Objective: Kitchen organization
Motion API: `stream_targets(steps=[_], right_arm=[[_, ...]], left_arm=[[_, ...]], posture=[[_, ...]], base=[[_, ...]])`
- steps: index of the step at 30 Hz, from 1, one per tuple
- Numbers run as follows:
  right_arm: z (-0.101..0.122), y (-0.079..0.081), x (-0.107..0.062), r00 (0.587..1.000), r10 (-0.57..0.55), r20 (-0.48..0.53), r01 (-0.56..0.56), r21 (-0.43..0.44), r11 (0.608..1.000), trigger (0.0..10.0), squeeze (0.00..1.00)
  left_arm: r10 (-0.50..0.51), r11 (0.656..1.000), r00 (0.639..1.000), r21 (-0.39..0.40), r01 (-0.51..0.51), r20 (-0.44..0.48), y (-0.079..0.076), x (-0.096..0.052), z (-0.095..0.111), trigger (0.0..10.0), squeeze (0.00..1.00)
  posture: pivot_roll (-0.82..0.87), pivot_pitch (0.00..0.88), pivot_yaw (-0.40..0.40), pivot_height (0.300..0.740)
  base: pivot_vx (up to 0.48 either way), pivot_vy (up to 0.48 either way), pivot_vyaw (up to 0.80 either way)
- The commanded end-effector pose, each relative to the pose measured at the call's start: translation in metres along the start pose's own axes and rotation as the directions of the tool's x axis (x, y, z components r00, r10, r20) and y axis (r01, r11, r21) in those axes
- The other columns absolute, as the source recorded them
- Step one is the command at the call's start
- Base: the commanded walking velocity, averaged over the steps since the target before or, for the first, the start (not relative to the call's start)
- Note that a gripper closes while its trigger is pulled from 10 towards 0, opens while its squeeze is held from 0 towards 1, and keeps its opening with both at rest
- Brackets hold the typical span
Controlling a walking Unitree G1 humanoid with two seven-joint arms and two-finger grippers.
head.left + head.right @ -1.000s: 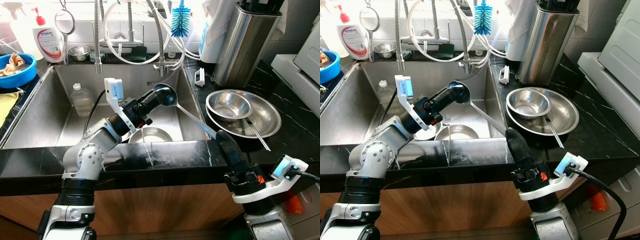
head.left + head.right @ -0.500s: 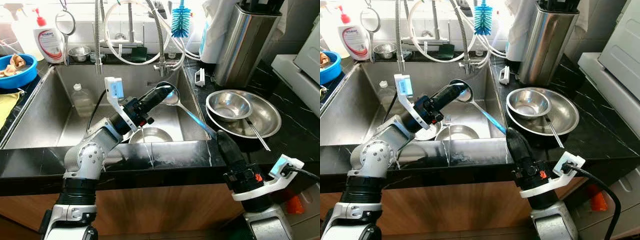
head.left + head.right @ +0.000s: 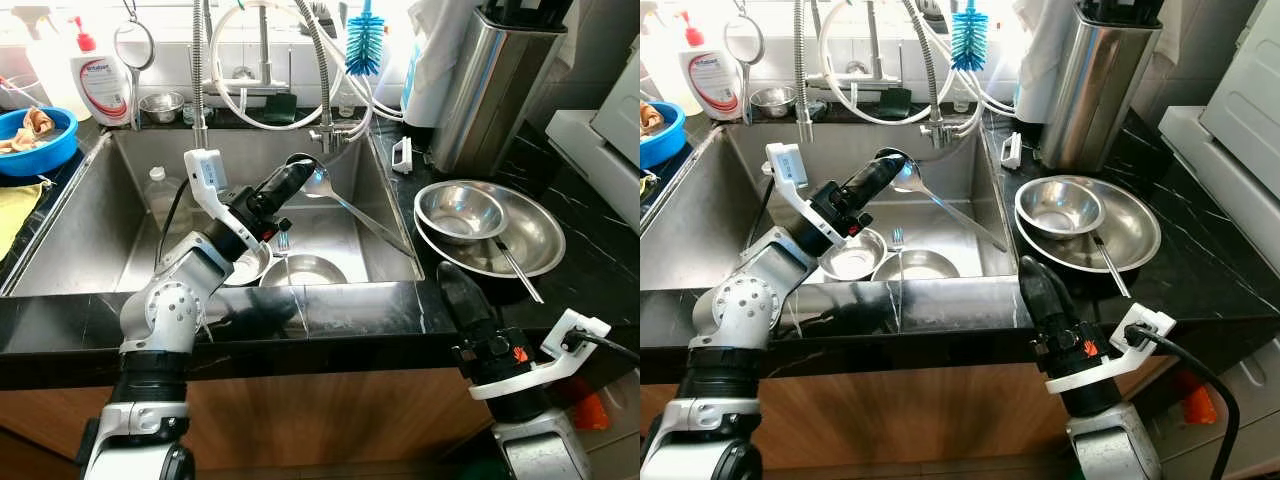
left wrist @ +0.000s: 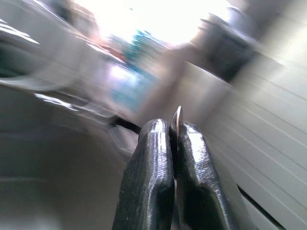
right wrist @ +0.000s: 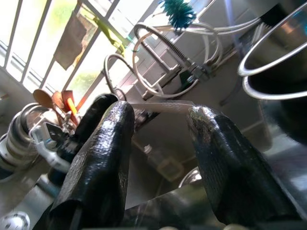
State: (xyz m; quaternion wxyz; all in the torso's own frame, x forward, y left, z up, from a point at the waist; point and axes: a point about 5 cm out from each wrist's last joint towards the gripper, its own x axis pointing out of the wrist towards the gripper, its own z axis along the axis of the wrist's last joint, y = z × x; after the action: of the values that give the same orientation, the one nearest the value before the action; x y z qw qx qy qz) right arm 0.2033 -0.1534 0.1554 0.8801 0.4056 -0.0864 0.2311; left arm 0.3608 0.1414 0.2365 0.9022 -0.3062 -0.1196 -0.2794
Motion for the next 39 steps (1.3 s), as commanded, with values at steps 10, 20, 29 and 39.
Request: stream_targets(steps=[10,20,29,39], right_arm=[[0.005,0.000,0.000,1.000,-0.028,0.008,0.028,-0.046,0.999,10.0,0.00],[0.005,0.004,0.005,1.000,-0.022,-0.013,0.021,-0.101,0.995,10.0,0.00],[0.005,0.005,0.004,0.999,-0.024,-0.021,0.021,-0.131,0.991,10.0,0.00],[0.019,-0.023,0.010,0.958,-0.279,0.060,0.279,-0.400,0.873,10.0,0.00]], left_arm=[[0.411,0.821,0.898,0.365,-0.440,0.158,0.044,-0.013,0.024,10.0,0.00],[0.353,0.625,0.930,0.714,-0.316,0.102,0.048,-0.013,0.012,10.0,0.00],[0.459,0.489,0.884,0.804,-0.337,0.092,0.084,-0.038,0.028,10.0,0.00],[0.551,0.560,0.834,0.734,-0.384,0.016,0.106,-0.053,0.023,10.0,0.00]], posture=[[0.00,0.045,-0.030,0.740],[0.00,0.046,-0.025,0.740],[0.00,0.036,-0.018,0.740],[0.00,0.011,-0.018,0.740]], base=[[0.000,0.000,0.00],[0.000,0.000,0.00],[0.000,0.000,0.00],[0.000,0.000,0.00]])
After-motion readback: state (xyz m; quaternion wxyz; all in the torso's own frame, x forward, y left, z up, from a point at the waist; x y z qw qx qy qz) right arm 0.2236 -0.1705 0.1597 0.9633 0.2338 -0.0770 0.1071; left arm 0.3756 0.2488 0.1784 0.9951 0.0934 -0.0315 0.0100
